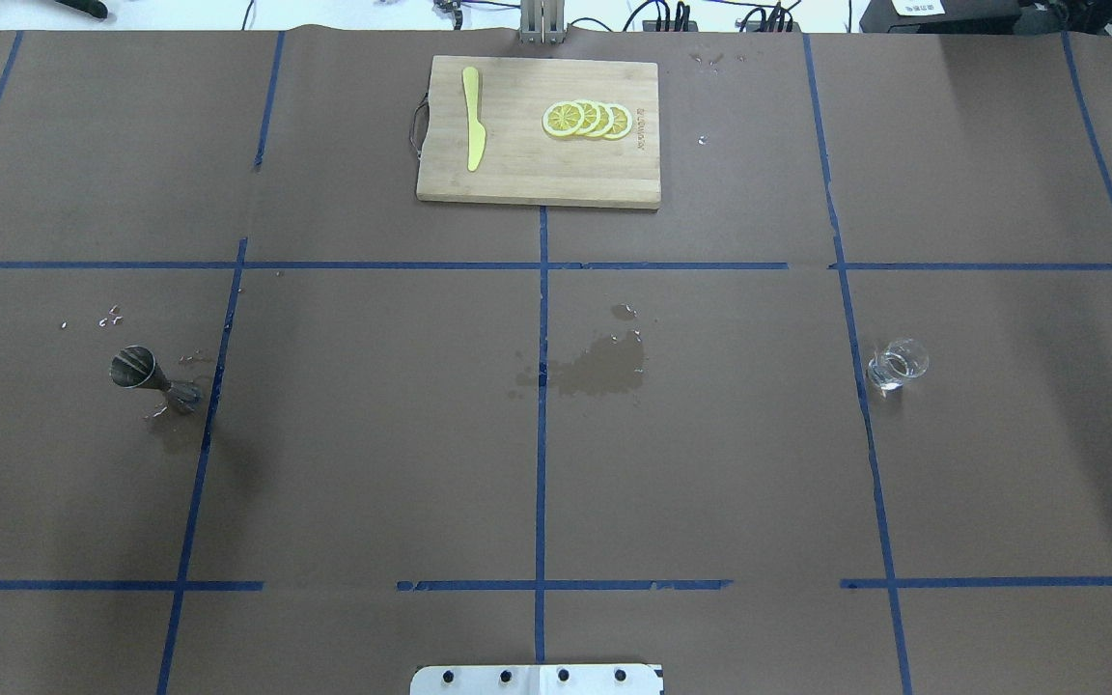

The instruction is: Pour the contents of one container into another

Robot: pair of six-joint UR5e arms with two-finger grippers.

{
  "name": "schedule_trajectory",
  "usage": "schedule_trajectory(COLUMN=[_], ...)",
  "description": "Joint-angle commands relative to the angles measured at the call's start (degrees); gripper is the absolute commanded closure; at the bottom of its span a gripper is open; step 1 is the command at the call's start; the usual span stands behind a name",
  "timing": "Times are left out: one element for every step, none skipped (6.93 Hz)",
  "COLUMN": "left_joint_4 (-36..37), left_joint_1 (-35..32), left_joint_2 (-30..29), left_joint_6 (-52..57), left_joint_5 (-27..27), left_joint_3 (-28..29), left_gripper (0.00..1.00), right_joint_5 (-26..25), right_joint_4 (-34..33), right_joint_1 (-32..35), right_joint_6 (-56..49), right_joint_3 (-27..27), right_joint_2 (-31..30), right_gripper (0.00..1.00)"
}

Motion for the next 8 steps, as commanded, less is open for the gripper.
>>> schedule_trajectory(left_joint_4=[-0.72,-0.81,-0.9,-0.99,-0.9,-0.99,-1.08,-1.08], left_joint_1=[0.15,0.15,0.23,0.32,0.32,0.41,0.58,0.58], left_joint_2=[0.01,0.01,0.01,-0.08,-0.08,-0.17,-0.17,-0.17], left_joint_6=[0.01,-0.16,-0.08,0.36,-0.16,-0.17,-0.17,-0.17], left_joint_5=[-0.13,-0.13,-0.22,-0.22,-0.22,-0.22,-0.22,-0.22], left_joint_3=[-0.63,-0.55,-0.55,-0.64,-0.64,-0.64,-0.64,-0.55], left_gripper=[0.0,0.0,0.0,0.0,0.0,0.0,0.0,0.0], right_joint_5=[0.03,0.03,0.03,0.03,0.12,0.12,0.12,0.03], right_joint_4=[4.38,8.25,8.9,8.9,8.9,8.99,8.99,9.17], right_joint_1=[0.0,0.0,0.0,0.0,0.0,-0.09,-0.09,-0.09], right_joint_6=[0.0,0.09,0.18,0.18,0.27,0.27,0.27,0.27], right_joint_3=[-0.55,-1.6,-1.87,-1.87,-1.61,-1.61,-1.69,-1.61], right_joint_2=[-1.3,-2.36,-2.37,-2.37,-2.37,-2.2,-2.11,-2.02], right_gripper=[0.0,0.0,0.0,0.0,0.0,0.0,0.0,0.0])
